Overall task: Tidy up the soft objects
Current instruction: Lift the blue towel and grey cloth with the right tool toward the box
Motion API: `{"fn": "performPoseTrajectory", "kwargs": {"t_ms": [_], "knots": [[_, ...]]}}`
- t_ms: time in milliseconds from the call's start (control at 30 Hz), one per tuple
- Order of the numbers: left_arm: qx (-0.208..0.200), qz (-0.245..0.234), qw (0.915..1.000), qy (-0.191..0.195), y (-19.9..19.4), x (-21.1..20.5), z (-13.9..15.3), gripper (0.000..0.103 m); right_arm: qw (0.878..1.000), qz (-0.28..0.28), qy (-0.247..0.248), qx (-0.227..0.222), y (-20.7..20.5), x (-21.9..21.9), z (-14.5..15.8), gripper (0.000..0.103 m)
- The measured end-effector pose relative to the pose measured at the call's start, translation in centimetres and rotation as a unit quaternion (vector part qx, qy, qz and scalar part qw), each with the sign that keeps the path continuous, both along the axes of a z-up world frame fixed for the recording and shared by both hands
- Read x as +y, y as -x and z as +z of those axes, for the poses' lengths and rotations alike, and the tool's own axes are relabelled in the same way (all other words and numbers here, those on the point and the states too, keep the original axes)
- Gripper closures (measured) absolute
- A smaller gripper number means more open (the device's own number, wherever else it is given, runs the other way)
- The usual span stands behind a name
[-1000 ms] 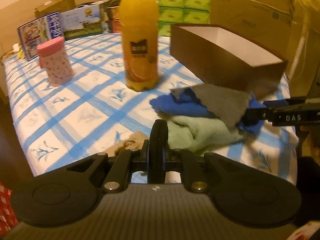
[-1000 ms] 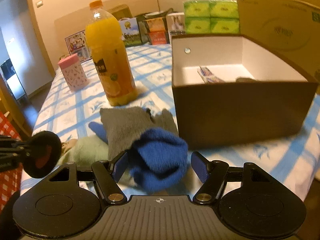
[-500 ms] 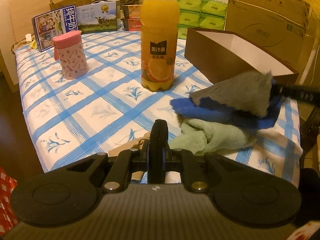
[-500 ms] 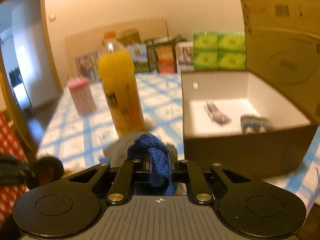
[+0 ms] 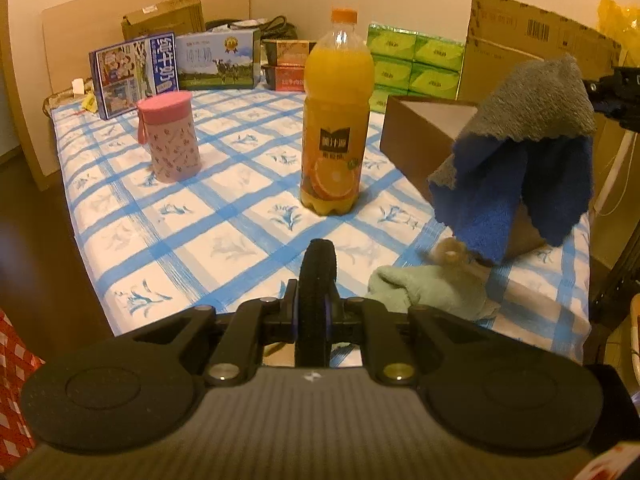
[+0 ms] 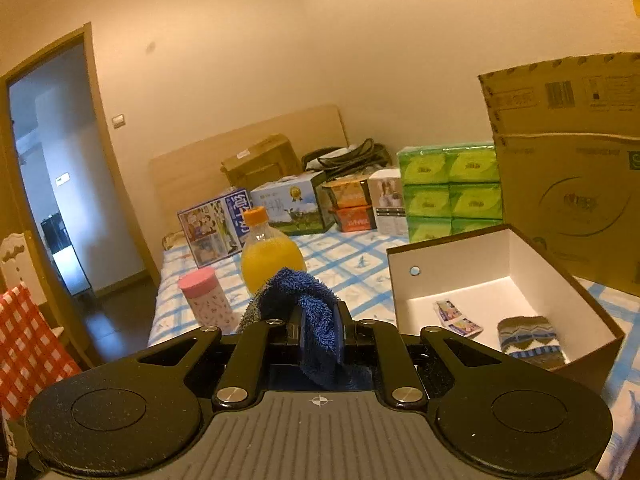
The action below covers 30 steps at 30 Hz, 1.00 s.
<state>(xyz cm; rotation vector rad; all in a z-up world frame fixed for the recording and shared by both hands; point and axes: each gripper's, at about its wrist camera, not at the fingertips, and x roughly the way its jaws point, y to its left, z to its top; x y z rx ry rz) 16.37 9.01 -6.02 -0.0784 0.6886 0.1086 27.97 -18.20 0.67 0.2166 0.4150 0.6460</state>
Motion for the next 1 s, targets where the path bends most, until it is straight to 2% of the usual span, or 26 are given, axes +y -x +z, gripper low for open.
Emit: {"fn": "performPoseTrajectory", "kwargs": {"t_ms": [233, 467, 700, 1000], "knots": [[-0.020, -0.011, 0.9997, -0.005, 0.1, -0.9, 2.6, 0.092, 0.999, -0.015, -0.011, 0.027, 1.1, -1.8, 1.5, 0.089], [-0.041, -0.035, 0.9985, -0.012, -0.8, -2.5, 5.0, 0.092, 0.999, -0.025, -0.037, 0.020, 1.7, -5.0, 4.1, 0.089], [-0.068, -0.076, 0.9945, -0.021, -3.7, -5.5, 7.7, 0.092, 0.999, -0.035, -0.039, 0.007, 1.2, -7.4, 6.3, 0.089], [-0.094, -0.116, 0.9886, -0.019, -9.2, -9.5, 10.5, 0.092, 0.998, -0.060, -0.034, 0.000, -1.2, -9.7, 7.2, 0.089]]}}
